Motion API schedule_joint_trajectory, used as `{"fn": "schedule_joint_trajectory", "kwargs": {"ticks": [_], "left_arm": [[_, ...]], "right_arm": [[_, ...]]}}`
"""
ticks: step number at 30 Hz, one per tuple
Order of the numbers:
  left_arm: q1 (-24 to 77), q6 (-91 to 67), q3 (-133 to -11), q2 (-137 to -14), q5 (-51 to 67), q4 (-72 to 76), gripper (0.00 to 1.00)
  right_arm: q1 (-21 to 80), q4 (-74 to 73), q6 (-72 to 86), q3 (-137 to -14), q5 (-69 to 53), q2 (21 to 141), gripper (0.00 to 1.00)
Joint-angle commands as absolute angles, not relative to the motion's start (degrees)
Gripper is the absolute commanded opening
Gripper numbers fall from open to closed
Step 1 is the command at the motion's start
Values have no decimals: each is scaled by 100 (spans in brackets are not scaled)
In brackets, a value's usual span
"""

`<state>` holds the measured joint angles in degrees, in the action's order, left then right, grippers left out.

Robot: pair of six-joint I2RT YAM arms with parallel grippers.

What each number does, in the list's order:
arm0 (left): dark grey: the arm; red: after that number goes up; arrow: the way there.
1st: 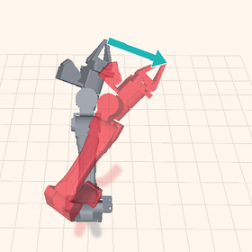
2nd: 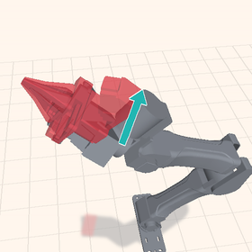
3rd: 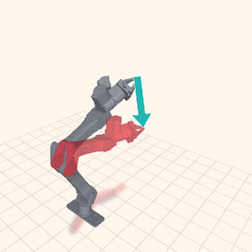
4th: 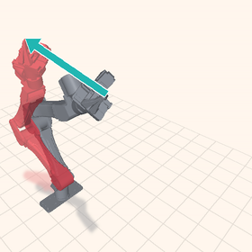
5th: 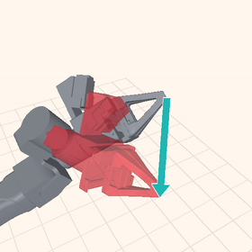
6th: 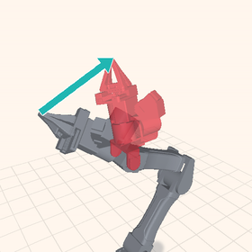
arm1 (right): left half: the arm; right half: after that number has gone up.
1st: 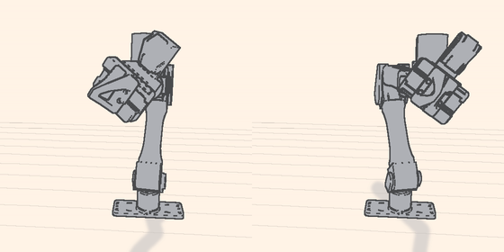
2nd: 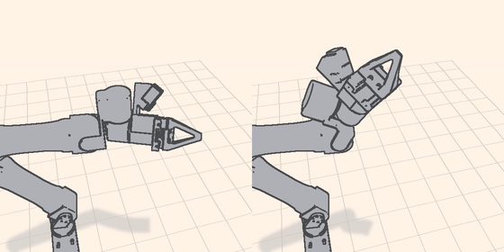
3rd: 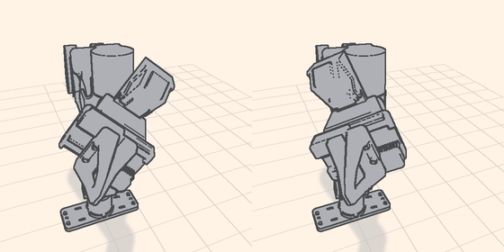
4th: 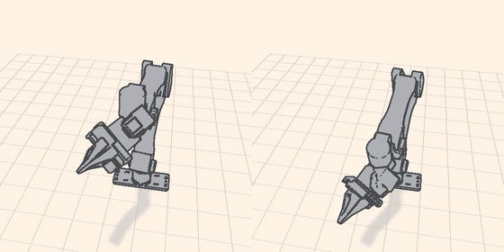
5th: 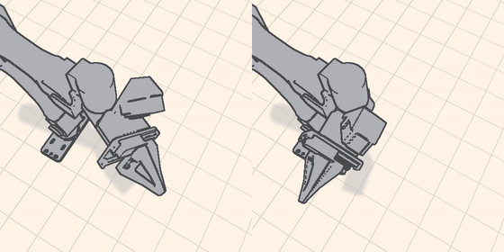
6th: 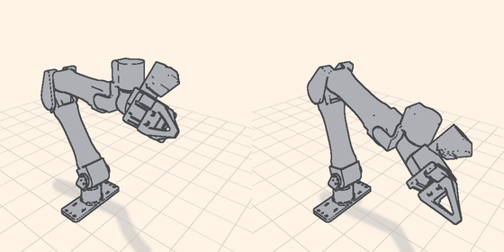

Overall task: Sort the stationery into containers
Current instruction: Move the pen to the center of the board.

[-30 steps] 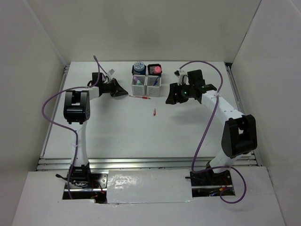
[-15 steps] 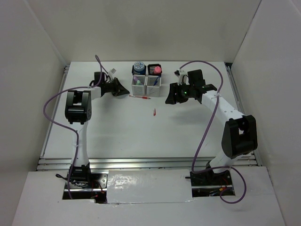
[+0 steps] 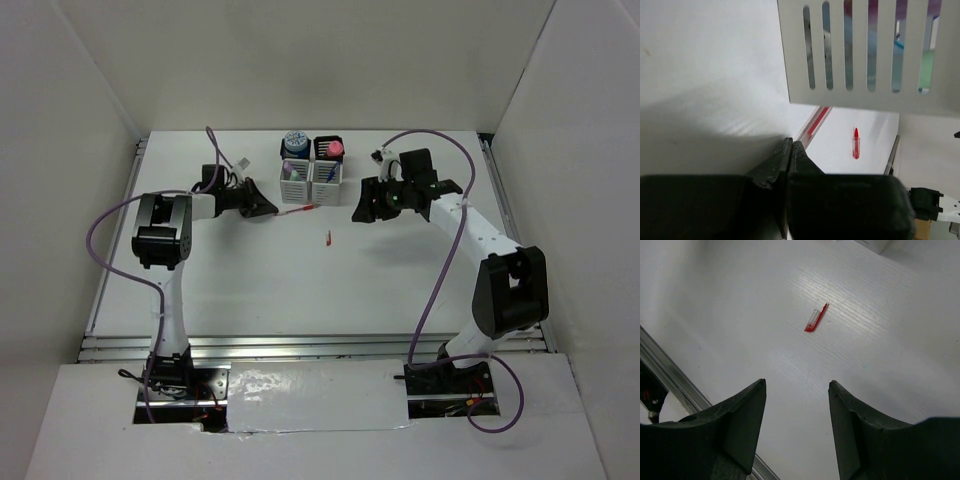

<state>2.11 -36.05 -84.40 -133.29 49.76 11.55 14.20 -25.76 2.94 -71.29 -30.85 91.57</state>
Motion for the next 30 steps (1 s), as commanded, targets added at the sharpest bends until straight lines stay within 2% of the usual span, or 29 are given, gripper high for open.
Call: {"fn": "schedule_joint_trajectory", "kwargs": {"ticks": [1,11,21,27,30], "left_arm": [[202,-3410,-8034,-13105,4781,1072,0],[492,-3550,-7532,-12885,4773,1353,0],[773,-4701,-6647,-12578,4667,2503,0],[747,-5230,-5907,-11867,4351,3384,0],[703,-5020,-5845,-11612,4131,3173,7]], "right_arm": [[1398,-2566,290,-7075,-3138,8851,60],[1441,-2522,308,-6996,-3146,8798,60],[1433,-2557,272,-6917,-3129,8763,60],[1459,-2558,308,-6847,-3085,8745,60],[1503,-2584,308,-6794,-3032,8728,61]]}}
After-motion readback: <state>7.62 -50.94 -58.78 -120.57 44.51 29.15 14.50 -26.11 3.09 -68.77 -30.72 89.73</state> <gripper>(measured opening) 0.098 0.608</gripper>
